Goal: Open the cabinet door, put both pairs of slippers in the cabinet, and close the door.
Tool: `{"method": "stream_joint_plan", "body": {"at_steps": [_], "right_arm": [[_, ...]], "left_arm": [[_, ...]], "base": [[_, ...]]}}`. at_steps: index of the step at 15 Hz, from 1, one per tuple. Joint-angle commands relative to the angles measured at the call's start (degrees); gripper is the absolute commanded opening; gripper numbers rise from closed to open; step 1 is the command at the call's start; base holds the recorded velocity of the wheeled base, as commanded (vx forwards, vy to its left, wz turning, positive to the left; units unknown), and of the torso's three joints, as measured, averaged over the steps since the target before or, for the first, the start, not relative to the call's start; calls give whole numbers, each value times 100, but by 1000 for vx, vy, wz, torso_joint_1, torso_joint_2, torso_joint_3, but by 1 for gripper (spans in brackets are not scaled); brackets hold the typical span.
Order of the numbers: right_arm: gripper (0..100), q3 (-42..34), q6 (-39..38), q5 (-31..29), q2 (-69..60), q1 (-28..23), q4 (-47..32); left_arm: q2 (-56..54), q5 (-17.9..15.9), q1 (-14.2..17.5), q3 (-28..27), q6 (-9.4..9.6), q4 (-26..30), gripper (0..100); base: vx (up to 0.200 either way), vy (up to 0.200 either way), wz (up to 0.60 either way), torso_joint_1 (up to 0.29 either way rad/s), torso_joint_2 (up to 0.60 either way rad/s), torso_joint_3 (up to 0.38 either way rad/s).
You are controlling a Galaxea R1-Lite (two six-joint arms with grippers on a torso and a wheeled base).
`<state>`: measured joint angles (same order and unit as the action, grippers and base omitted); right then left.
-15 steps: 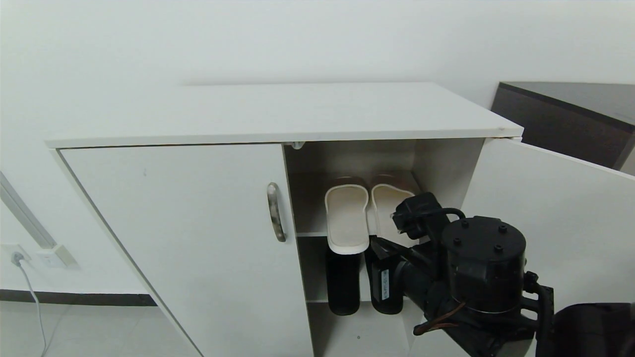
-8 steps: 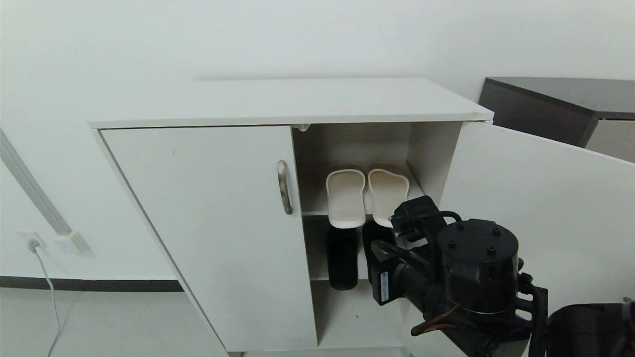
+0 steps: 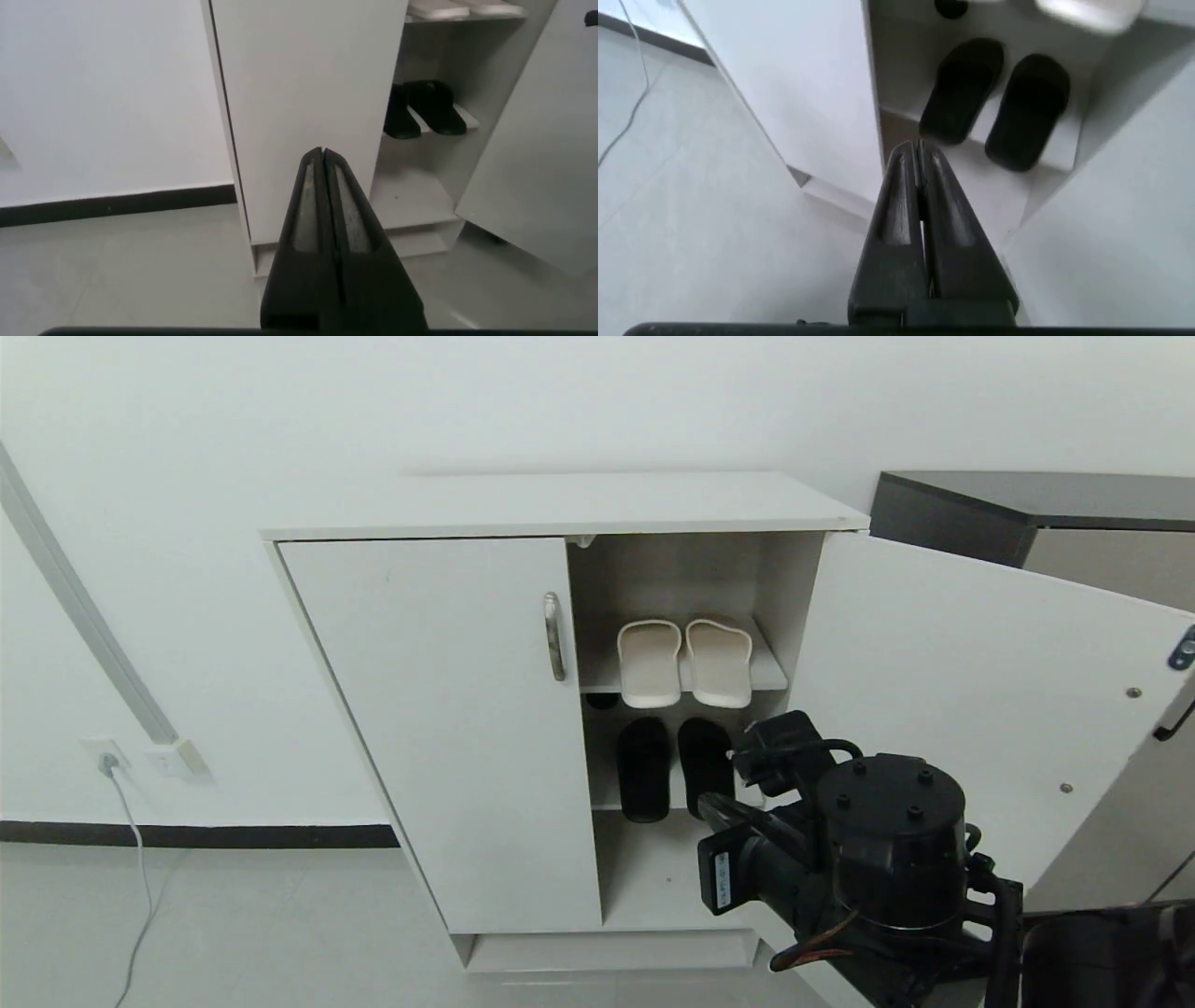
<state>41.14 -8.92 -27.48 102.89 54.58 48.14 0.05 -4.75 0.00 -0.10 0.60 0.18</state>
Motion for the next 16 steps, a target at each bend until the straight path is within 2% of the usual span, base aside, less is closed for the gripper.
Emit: {"method": "stream_joint_plan", "body": {"at_steps": [1, 6, 16], "right_arm": [[0, -19, 13, -12, 65, -35, -15], [0, -98, 13, -3, 135, -61, 2], [0, -177, 40, -30, 223, -61, 99]], "left_arm": [[4, 1, 0, 1, 2, -1, 0], [4, 1, 0, 1, 2, -1, 0], [4, 1, 0, 1, -7, -1, 0]], "base": [[-200, 0, 0, 2, -2, 2], [-200, 0, 0, -1, 4, 1], [0, 0, 0, 0, 0, 0]]}}
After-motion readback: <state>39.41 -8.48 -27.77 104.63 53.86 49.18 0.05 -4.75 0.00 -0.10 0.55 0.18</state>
